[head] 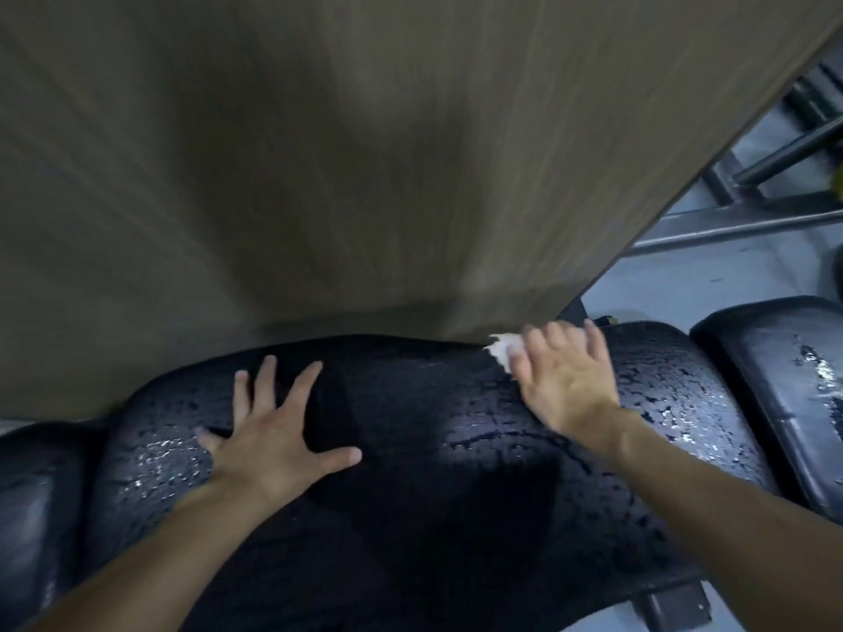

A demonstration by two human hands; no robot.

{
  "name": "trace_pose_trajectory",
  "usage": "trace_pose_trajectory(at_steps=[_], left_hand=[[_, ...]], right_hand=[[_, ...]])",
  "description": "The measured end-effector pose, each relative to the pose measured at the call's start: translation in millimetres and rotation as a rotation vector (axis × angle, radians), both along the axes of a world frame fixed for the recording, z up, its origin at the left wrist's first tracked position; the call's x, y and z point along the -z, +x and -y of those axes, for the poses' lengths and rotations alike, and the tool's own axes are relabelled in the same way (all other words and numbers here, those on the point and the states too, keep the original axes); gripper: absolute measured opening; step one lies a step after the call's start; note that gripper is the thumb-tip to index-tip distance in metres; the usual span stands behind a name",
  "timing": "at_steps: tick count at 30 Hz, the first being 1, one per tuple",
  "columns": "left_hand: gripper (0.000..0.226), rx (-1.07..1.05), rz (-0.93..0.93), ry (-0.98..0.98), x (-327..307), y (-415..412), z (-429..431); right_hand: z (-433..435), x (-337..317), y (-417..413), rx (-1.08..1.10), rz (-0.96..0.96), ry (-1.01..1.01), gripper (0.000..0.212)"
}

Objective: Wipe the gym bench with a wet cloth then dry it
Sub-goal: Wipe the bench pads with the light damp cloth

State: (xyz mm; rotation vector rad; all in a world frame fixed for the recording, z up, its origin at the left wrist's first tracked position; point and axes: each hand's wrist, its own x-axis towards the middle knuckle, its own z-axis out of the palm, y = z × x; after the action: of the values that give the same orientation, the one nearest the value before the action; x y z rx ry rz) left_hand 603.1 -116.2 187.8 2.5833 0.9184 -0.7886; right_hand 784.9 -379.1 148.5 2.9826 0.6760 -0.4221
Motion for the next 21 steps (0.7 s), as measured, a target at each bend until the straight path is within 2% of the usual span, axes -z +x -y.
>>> trace_pose_trajectory(at_steps=[3,6,10,13,17,21], left_hand=[[0.117,-0.012,0.022,-0.01,0.9,-16.8,-21.4],[0.116,0.028,0.064,-0.021,4.9,-22.2,-26.5],[0.115,0.059,0.101,-0.025,8.2,-30.6,-36.1],[0.114,0.056,0.126,-0.022,10.3,-46.0,-52.2],[0.112,-0.008,0.127,-0.017,10.4,-70.2,-77.4],[0.108,-0.038,0.152,-0.004,11.4,-87.6,-89.5]], right_hand=[[-34.6,-0.8,-10.5,0.145,0.0,-0.03,0.059],[-101.4,-2.9,-40.4,0.025,-0.037,-0.037,0.058],[-176.4,-4.3,-67.2,-0.118,-0.098,0.061,0.052],[-167.4,-6.5,-60.5,-0.208,-0.105,0.092,0.055],[-122.4,-4.6,-38.9,-0.042,-0.047,0.017,0.052],[-140.5,-2.6,-49.4,0.057,-0.014,-0.023,0.05]])
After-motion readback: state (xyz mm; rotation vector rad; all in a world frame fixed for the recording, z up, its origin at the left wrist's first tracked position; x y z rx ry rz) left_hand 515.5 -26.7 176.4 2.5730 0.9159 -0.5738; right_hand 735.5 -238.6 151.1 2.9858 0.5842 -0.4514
